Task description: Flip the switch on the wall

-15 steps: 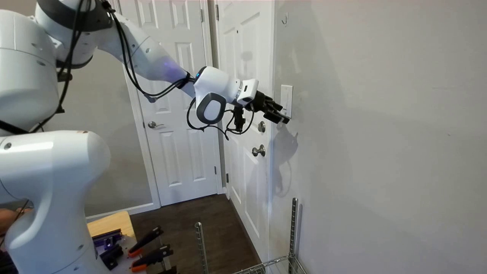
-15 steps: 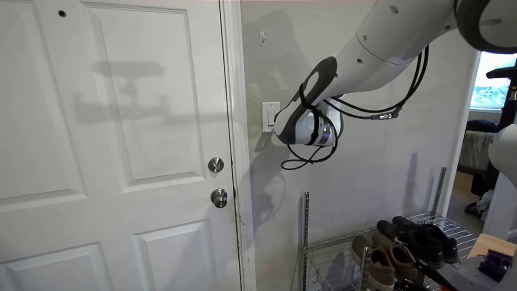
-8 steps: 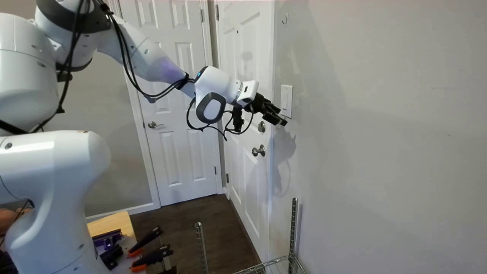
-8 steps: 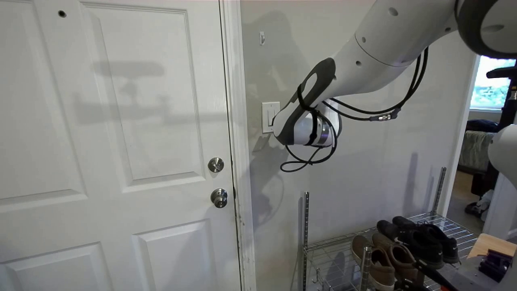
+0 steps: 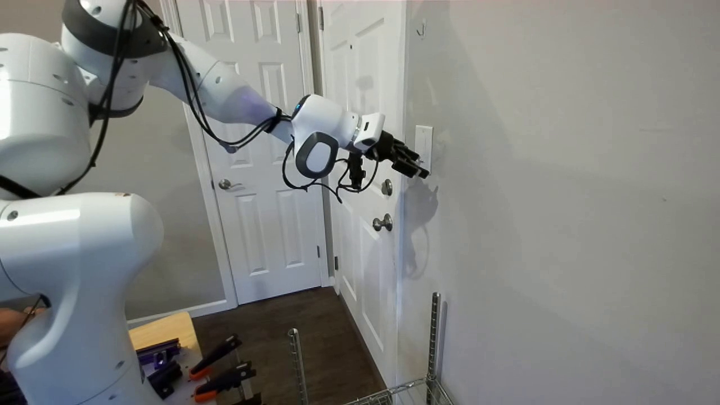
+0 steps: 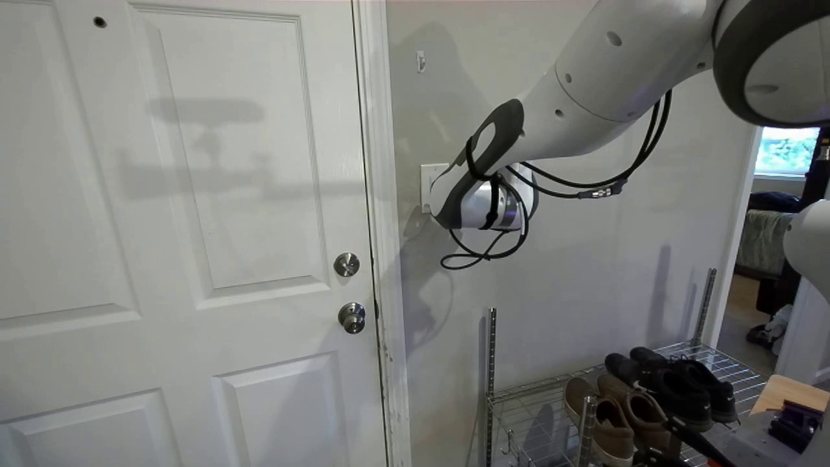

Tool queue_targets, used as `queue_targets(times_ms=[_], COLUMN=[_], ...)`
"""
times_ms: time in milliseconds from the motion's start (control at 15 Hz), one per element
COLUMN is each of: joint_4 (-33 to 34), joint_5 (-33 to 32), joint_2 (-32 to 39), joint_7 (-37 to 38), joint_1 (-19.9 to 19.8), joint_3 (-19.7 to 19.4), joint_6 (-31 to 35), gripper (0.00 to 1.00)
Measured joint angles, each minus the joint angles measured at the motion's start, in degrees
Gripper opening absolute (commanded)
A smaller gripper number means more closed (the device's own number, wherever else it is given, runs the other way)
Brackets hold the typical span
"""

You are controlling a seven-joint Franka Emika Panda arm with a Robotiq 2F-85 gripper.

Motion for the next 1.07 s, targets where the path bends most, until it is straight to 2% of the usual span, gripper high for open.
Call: queue_targets(times_ms=[600, 1067], joint_4=[5.61, 4.99], joint_5=[0.04, 0.04], joint_2=[9.43, 11.18], joint_7=[7.84, 10.42], joint_1=[-0.86, -0.02], joint_3=[-4.00, -6.73], joint_6=[-10.68, -12.88], gripper=[1.00, 1.00])
